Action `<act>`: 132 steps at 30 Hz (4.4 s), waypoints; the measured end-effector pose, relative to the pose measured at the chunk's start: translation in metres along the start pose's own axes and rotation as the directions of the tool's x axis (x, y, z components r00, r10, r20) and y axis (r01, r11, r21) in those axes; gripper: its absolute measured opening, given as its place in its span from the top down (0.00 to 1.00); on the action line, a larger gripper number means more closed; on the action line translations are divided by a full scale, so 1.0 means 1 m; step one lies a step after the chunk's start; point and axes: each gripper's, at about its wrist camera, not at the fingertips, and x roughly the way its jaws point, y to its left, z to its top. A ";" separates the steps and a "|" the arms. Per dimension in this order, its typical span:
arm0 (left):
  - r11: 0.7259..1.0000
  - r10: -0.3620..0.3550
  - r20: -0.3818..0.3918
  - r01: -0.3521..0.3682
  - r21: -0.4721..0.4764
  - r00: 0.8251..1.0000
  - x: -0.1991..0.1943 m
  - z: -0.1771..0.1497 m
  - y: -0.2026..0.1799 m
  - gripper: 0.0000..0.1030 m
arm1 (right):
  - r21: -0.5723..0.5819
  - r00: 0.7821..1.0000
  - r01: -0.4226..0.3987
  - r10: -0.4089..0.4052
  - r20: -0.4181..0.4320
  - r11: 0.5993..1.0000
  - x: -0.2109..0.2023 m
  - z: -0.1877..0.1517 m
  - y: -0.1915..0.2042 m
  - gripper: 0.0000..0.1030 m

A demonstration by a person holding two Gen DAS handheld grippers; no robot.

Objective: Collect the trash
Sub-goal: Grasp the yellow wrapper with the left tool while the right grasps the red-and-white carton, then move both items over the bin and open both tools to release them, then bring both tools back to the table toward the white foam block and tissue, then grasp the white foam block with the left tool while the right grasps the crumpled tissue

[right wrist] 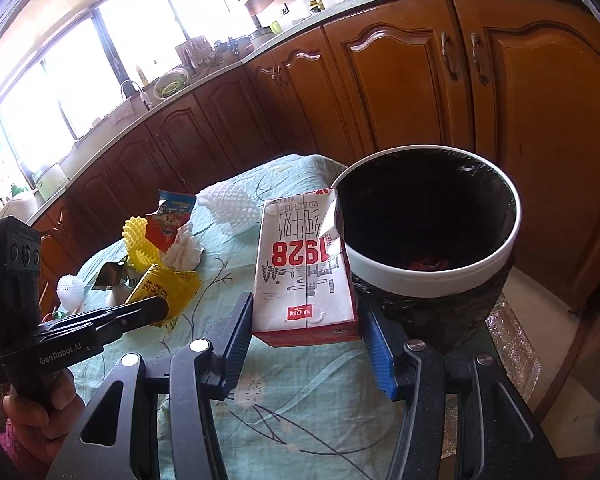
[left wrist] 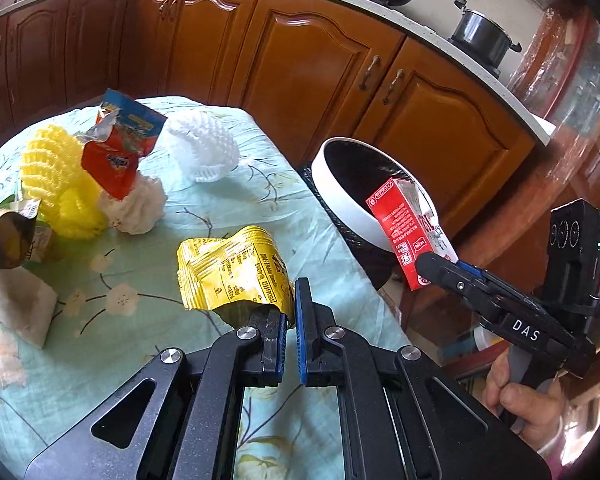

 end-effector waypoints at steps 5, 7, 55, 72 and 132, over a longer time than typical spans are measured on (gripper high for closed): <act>0.999 -0.025 -0.008 0.025 0.046 1.000 0.010 0.010 -0.022 0.97 | 0.019 0.999 0.030 -0.030 0.017 0.999 -0.005 0.007 -0.018 0.48; 0.997 -0.034 -0.013 0.035 0.062 0.999 0.014 0.015 -0.029 0.97 | 0.030 0.999 0.039 -0.040 0.021 0.999 -0.006 0.010 -0.027 0.48; 0.979 -0.090 -0.192 0.122 0.164 0.977 0.137 0.094 -0.106 0.86 | 0.113 0.990 0.131 -0.123 -0.072 0.985 0.033 0.064 -0.123 0.44; 0.997 -0.015 -0.012 0.016 0.078 1.000 0.060 0.042 -0.060 0.69 | 0.161 0.999 0.025 -0.031 0.036 0.987 -0.003 0.032 -0.081 0.26; 0.884 0.269 0.014 -0.241 -0.402 0.963 -0.048 -0.049 0.171 0.78 | -0.044 0.937 -0.273 0.255 -0.238 0.961 0.159 0.016 0.128 0.91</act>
